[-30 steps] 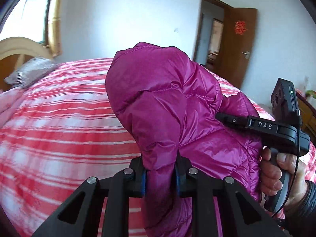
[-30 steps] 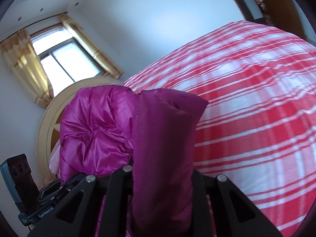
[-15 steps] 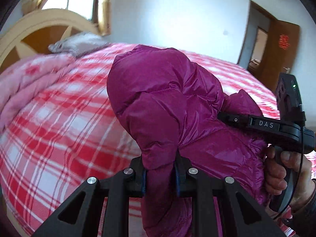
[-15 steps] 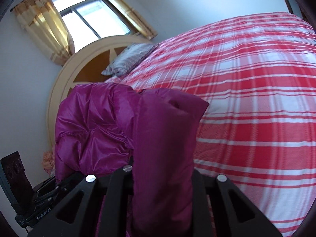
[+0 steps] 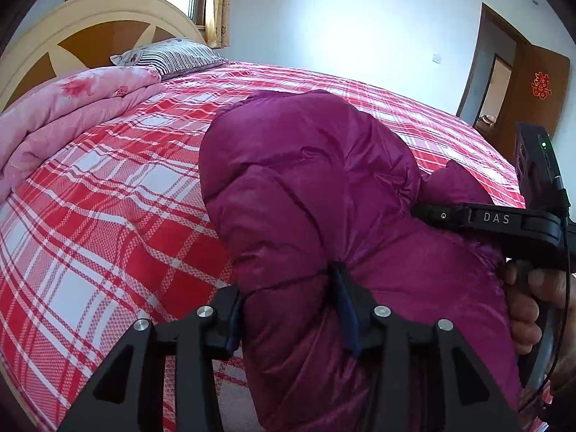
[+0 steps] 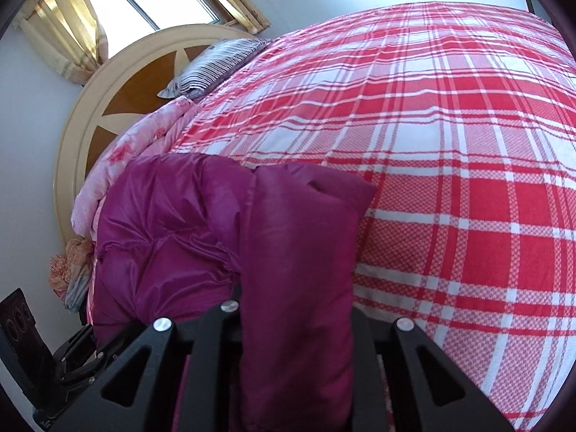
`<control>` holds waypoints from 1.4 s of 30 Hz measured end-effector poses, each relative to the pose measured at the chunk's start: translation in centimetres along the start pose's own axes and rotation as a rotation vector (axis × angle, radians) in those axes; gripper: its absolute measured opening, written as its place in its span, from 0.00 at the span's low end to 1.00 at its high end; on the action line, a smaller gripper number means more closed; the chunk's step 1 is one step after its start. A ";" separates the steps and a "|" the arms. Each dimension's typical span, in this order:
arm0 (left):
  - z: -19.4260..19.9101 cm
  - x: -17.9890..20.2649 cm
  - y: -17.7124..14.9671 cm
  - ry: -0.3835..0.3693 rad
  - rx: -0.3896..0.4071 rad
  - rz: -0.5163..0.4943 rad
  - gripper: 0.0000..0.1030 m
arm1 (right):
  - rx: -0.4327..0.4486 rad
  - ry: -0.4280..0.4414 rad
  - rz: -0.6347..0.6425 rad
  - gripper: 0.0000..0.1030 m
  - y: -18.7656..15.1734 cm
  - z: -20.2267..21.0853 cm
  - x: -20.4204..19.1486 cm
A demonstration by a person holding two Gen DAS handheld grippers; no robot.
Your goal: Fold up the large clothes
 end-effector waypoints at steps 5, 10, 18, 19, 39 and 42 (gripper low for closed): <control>0.4 0.0 0.0 0.010 0.001 0.035 0.49 | -0.013 -0.016 0.015 0.20 0.0 -0.9 0.0; 5.2 1.1 1.7 0.045 0.067 0.054 0.62 | 0.027 -0.050 0.046 0.45 0.5 1.3 -0.2; 13.5 4.1 4.2 0.001 0.242 0.003 0.80 | 0.202 -0.124 0.103 0.69 0.0 9.9 -1.7; 14.0 4.4 4.5 -0.007 0.249 -0.001 0.80 | 0.214 -0.128 0.100 0.69 -0.2 10.8 -1.8; 16.7 6.6 5.3 -0.075 0.295 -0.048 0.80 | 0.371 -0.179 0.098 0.79 -2.9 21.2 -3.5; 17.0 6.8 5.4 -0.077 0.302 -0.054 0.80 | 0.377 -0.181 0.105 0.79 -3.2 21.6 -3.7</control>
Point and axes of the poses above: each gripper's, at about its wrist camera, not at the fingertips, and z roughly against the way its jaws point, x to its right, y to its top, the point moved 6 cm from there along -z, roughly the way its jaws point, and after that the axes turned 14 degrees about -y, right-handed, at the moved point
